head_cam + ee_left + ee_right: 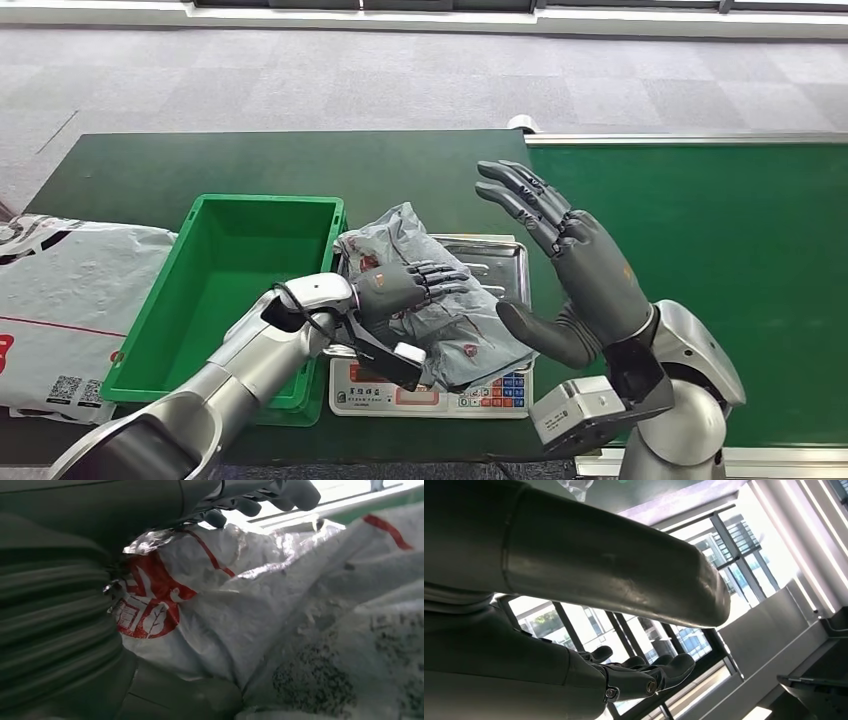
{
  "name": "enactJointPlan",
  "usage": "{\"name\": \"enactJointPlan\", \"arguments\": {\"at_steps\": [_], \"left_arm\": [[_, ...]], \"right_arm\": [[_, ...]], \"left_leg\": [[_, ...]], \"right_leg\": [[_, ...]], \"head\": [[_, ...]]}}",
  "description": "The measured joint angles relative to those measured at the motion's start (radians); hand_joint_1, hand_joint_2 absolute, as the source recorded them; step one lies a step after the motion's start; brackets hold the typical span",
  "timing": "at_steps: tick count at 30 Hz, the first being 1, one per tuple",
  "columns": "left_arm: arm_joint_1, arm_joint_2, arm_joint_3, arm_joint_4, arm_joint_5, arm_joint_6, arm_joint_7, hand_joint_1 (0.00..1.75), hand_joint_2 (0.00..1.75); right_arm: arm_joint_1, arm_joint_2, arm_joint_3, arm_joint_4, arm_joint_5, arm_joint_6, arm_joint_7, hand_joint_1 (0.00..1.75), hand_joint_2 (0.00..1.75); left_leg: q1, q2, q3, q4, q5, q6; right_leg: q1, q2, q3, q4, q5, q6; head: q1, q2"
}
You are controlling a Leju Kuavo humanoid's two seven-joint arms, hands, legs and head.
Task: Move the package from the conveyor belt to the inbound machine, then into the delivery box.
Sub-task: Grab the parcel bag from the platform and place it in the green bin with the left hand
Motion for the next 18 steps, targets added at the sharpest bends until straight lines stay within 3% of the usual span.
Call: {"name": "enactJointPlan", "arguments": {"at_steps": [1, 13, 16, 18], "left_arm": [[-0.017, 0.000, -0.015, 0.024, 0.008, -0.010, -0.009, 1.75, 1.75], [-0.091, 0.001, -0.102, 0.142, 0.121, 0.017, -0.011, 1.75, 1.75], [-0.095, 0.005, -0.105, 0.144, 0.147, 0.078, 0.007, 1.75, 1.75], [-0.093, 0.010, -0.103, 0.137, 0.169, 0.176, 0.039, 1.75, 1.75]], "right_arm": [[0.000, 0.000, -0.002, 0.002, -0.002, 0.000, 0.000, 0.00, 0.00], [0.007, 0.000, -0.037, 0.003, -0.005, 0.000, 0.000, 0.00, 0.00], [0.008, 0.000, -0.044, 0.003, -0.005, 0.000, 0.000, 0.00, 0.00], [0.009, 0.000, -0.048, 0.003, -0.006, 0.000, 0.000, 0.00, 0.00]], "left_leg": [[0.000, 0.000, 0.001, 0.000, 0.000, 0.000], [0.000, 0.002, 0.001, -0.001, 0.003, 0.000], [0.000, 0.003, 0.001, -0.001, 0.004, -0.001], [0.000, 0.003, 0.000, -0.001, 0.005, -0.002]], "right_leg": [[0.000, 0.000, 0.001, 0.000, 0.000, 0.000], [0.000, 0.001, 0.000, 0.000, 0.004, -0.001], [0.000, 0.002, -0.001, 0.000, 0.005, -0.001], [0.000, 0.002, -0.003, 0.000, 0.005, -0.001]], "head": [[0.000, 0.000], [0.000, 0.000], [0.000, 0.000], [0.000, 0.000]]}}
